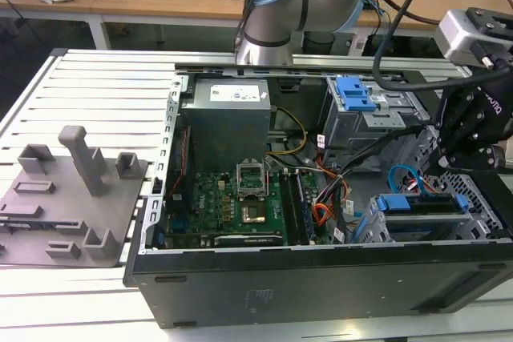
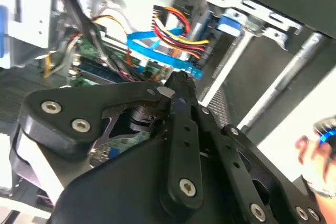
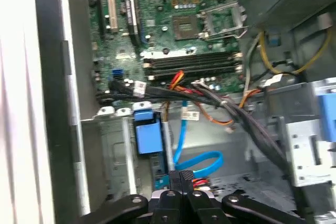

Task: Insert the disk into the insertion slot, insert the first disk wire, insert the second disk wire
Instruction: 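Insert the second disk wire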

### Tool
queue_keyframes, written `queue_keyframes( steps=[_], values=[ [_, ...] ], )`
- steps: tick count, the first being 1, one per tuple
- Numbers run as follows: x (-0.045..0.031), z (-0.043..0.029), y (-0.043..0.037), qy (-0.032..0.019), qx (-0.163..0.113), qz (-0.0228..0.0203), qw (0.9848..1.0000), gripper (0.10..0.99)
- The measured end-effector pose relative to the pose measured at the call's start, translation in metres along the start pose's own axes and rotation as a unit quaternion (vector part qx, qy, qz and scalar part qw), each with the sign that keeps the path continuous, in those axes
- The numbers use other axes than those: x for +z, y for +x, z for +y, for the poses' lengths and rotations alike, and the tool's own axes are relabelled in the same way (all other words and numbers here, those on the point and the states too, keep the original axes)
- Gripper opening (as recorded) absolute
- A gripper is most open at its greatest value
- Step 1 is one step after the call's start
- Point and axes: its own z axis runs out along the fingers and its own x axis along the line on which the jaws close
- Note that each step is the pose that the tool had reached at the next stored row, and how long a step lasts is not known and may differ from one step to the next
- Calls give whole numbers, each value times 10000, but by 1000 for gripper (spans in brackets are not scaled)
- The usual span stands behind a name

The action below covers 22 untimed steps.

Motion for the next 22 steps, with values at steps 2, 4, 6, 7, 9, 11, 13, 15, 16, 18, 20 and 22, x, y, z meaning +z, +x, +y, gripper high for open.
queue_keyframes(
  steps=[2,4,6,7,9,11,13,15,16,18,20,22],
  values=[
    [3,38,22,-7,-80,-37,10000,106],
    [10,107,32,27,-114,133,9998,106],
    [11,123,34,33,-182,225,9996,106],
    [12,134,36,37,-196,266,9994,106],
    [18,183,42,38,-212,286,9994,106],
    [24,245,51,38,-220,286,9993,106],
    [24,246,52,38,-221,287,9993,106],
    [24,247,52,43,-221,287,9993,106],
    [26,249,52,92,-222,280,9993,106],
    [26,249,52,220,-228,267,9991,106],
    [26,248,53,224,-230,267,9991,106],
    [26,249,52,228,-229,267,9991,106]
  ],
)
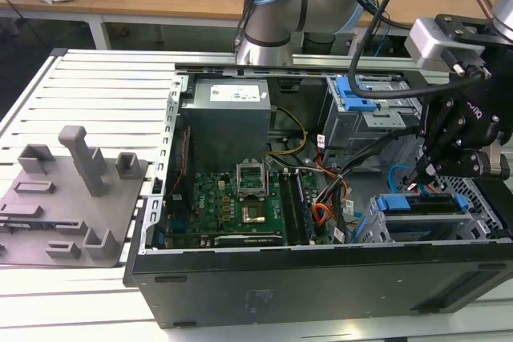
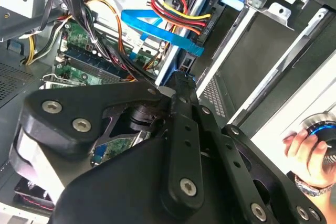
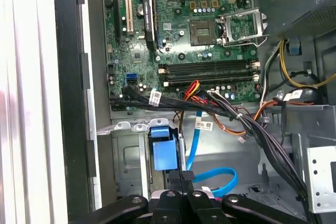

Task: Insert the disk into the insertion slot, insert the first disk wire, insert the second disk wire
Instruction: 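Insert the second disk wire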

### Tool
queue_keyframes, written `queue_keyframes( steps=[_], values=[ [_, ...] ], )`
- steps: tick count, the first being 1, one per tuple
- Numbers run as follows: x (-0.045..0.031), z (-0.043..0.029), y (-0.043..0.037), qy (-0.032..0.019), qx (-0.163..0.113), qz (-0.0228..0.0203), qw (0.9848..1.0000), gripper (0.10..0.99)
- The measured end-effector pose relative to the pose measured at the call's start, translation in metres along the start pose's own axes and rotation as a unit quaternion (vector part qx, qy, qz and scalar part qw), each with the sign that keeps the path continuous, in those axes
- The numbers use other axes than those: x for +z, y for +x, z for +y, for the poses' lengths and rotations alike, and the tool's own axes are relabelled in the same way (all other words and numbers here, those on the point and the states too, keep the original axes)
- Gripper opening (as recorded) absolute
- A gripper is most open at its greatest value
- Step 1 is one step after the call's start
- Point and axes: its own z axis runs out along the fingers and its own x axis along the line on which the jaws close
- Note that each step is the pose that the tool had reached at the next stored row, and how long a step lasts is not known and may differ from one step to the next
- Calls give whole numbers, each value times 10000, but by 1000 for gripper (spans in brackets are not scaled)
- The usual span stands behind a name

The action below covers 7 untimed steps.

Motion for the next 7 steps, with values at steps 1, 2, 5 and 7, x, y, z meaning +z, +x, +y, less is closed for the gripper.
queue_keyframes(
  steps=[1,2,5,7],
  values=[
    [0,0,0,3,0,0,10000,106],
    [0,0,0,6,0,0,10000,106],
    [0,0,0,11,-1,-1,10000,106],
    [0,0,0,14,0,-1,10000,106]
  ],
)
